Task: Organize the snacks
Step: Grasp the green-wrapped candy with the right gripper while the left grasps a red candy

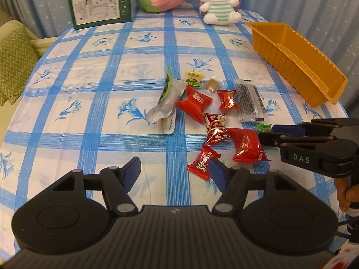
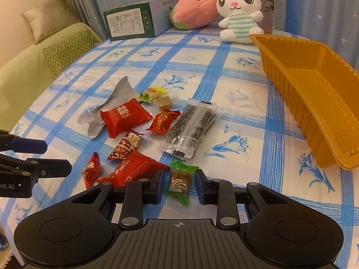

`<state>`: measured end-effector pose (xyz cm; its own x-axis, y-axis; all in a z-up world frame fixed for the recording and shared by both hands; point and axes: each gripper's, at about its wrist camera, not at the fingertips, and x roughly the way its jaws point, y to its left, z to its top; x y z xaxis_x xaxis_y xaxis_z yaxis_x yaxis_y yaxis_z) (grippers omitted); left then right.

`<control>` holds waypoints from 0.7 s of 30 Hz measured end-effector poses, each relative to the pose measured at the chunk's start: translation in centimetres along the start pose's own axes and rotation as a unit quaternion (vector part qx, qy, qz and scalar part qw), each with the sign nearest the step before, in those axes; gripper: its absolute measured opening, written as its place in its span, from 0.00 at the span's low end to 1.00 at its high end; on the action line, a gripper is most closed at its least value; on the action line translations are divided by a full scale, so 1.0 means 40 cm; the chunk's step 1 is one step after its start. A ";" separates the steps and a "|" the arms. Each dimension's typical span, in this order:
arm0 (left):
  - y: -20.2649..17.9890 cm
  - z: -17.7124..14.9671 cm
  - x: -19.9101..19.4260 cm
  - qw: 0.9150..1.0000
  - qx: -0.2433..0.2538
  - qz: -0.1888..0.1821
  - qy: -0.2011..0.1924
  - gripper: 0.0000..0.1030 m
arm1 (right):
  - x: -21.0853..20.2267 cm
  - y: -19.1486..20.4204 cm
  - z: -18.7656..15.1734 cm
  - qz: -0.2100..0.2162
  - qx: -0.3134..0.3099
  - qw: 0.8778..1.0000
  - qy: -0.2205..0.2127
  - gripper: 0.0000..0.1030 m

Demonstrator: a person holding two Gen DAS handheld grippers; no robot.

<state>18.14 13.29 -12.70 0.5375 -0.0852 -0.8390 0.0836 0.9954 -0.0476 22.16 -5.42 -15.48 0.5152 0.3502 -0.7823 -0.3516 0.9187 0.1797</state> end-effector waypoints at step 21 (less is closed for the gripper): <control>-0.029 0.022 0.081 0.991 0.103 -0.078 0.024 0.36 | -0.053 -0.025 0.014 -0.049 0.052 0.997 -0.010 0.20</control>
<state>20.50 11.82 -14.88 0.4639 -0.2300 -0.8555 0.3348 0.9396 -0.0711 21.87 -6.97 -13.67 0.5582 0.2607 -0.7877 -0.2172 0.9622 0.1646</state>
